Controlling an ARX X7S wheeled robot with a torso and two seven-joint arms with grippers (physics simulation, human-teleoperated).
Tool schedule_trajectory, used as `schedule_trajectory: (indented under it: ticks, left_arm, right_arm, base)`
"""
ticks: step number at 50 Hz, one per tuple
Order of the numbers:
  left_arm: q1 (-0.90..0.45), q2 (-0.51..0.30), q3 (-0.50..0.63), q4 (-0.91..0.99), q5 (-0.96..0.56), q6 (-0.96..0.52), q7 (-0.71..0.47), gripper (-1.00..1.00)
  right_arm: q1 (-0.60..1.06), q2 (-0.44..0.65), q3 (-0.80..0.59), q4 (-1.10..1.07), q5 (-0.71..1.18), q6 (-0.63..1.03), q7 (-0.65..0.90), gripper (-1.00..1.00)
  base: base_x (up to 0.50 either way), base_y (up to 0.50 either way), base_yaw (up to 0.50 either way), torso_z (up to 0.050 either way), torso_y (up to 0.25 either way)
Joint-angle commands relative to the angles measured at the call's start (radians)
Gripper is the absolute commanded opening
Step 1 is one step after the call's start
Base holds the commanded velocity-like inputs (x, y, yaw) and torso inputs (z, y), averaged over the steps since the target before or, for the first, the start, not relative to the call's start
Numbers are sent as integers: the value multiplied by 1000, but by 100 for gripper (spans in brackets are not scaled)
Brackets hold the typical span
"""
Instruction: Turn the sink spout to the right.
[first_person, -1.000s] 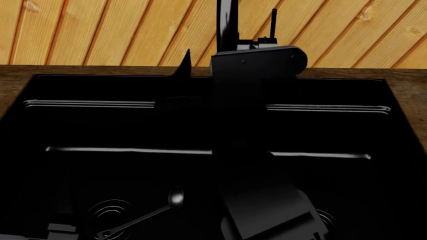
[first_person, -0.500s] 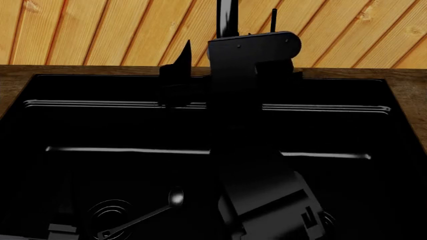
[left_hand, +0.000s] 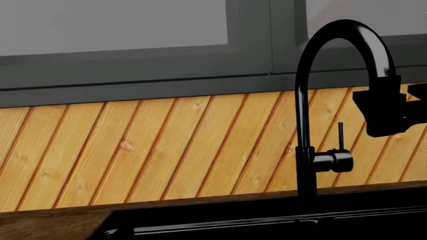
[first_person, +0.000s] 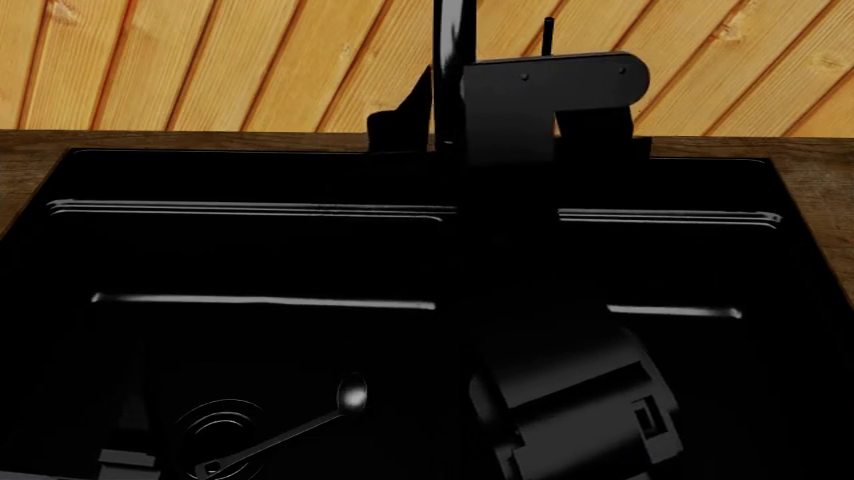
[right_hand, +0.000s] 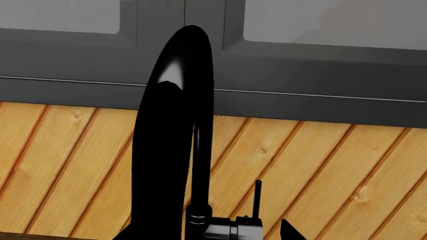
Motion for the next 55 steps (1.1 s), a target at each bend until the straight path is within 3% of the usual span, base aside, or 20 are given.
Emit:
schedule_trajectory:
  ticks: [1, 17, 45, 54, 55]
  left_arm:
    - [1, -3, 6, -4, 3, 7, -1, 100]
    - [1, -9, 12, 4, 4, 5, -8, 100]
    - [-5, -14, 23, -1, 10, -1, -19, 100]
    - [-6, -7, 3, 12, -49, -32, -23, 100]
    - [-4, -16, 38, 7, 5, -13, -17, 100]
  right_arm:
    - [-9, 36, 15, -42, 11, 30, 30, 100]
    - [-9, 84, 10, -105, 9, 90, 57, 100]
    - [66, 154, 34, 27, -5, 103, 42, 100]
    - [70, 171, 47, 45, -19, 93, 65, 100]
    - [75, 173, 48, 47, -16, 96, 61, 100]
  base:
    - [0, 0, 0, 0, 0]
    - [0, 0, 0, 0, 0]
    - [0, 0, 0, 0, 0]
    - [0, 0, 0, 0, 0]
    - [0, 0, 0, 0, 0]
